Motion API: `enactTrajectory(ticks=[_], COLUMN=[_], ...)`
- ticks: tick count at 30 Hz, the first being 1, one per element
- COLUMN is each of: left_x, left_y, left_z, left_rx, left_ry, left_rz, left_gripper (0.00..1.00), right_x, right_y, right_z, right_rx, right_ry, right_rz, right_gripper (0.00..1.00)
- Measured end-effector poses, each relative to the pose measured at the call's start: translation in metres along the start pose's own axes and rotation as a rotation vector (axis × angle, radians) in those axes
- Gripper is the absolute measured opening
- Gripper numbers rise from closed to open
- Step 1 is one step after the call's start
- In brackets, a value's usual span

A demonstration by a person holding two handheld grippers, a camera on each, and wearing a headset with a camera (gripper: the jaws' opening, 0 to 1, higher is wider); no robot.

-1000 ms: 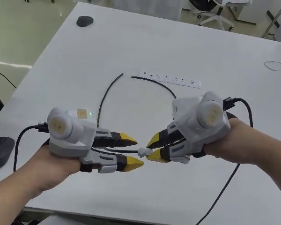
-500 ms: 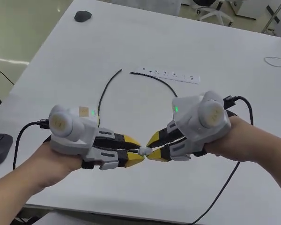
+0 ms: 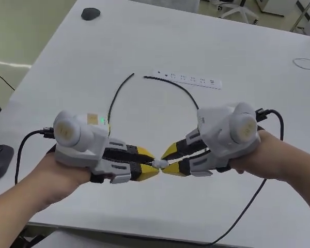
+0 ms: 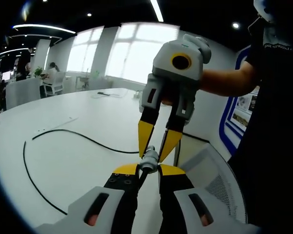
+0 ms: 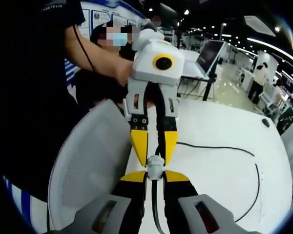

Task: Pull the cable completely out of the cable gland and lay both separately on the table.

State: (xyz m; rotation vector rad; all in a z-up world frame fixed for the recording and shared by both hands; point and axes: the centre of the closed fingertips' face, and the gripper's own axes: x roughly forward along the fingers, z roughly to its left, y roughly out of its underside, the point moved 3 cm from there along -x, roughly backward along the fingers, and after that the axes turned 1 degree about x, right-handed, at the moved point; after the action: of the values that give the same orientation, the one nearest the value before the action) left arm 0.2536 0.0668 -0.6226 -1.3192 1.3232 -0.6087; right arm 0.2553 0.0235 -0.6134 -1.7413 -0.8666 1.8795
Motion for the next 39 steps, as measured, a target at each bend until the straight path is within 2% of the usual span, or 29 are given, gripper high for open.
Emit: enactTrajectory(ticks=[8, 10, 11, 17, 18, 19, 21, 22, 27, 28, 30, 33, 35, 39], left_x=[0.001, 0.0, 0.0, 0.0, 0.0, 0.0, 0.001, 0.001, 0.0, 0.001, 0.001, 0.0, 0.0, 0.001], left_y=[-0.005, -0.005, -0.004, -0.006, -0.006, -0.007, -0.007, -0.008, -0.01, -0.011, -0.013, -0.015, -0.016, -0.017], left_z=[-0.001, -0.001, 0.001, 0.001, 0.001, 0.001, 0.0, -0.001, 0.0, -0.001, -0.002, -0.004, -0.004, -0.005], left_rx=[0.007, 0.019, 0.024, 0.07, 0.079, 0.083, 0.106, 0.119, 0.142, 0.152, 0.165, 0.174, 0.18, 0.191], left_ry=[-0.005, -0.013, -0.021, -0.023, -0.024, -0.024, -0.025, -0.026, -0.024, -0.024, -0.021, -0.02, -0.02, -0.018], left_rz=[0.002, 0.009, 0.018, 0.03, 0.03, 0.032, 0.039, 0.04, 0.043, 0.044, 0.044, 0.041, 0.041, 0.051], left_gripper=[0.15, 0.15, 0.15, 0.15, 0.15, 0.15, 0.15, 0.15, 0.15, 0.15, 0.15, 0.15, 0.15, 0.15], right_x=[-0.005, -0.008, -0.009, -0.016, -0.017, -0.018, -0.018, -0.018, -0.017, -0.017, -0.016, -0.015, -0.012, -0.011], right_y=[0.004, 0.005, 0.006, 0.007, 0.005, 0.005, 0.004, 0.004, 0.003, 0.002, 0.004, 0.003, 0.005, 0.004], right_z=[-0.003, -0.004, -0.003, -0.016, -0.015, -0.015, -0.016, -0.014, -0.016, -0.013, -0.015, -0.012, -0.012, -0.008], right_rx=[0.147, 0.204, 0.256, 0.42, 0.47, 0.496, 0.517, 0.553, 0.635, 0.668, 0.662, 0.716, 0.715, 0.731], right_ry=[0.002, -0.012, -0.033, -0.074, -0.11, -0.129, -0.149, -0.176, -0.237, -0.271, -0.264, -0.317, -0.316, -0.352], right_rz=[-0.069, -0.096, -0.115, -0.21, -0.24, -0.245, -0.266, -0.276, -0.333, -0.343, -0.348, -0.367, -0.359, -0.358], right_gripper=[0.13, 0.14, 0.16, 0.15, 0.15, 0.14, 0.13, 0.13, 0.14, 0.15, 0.15, 0.14, 0.13, 0.1])
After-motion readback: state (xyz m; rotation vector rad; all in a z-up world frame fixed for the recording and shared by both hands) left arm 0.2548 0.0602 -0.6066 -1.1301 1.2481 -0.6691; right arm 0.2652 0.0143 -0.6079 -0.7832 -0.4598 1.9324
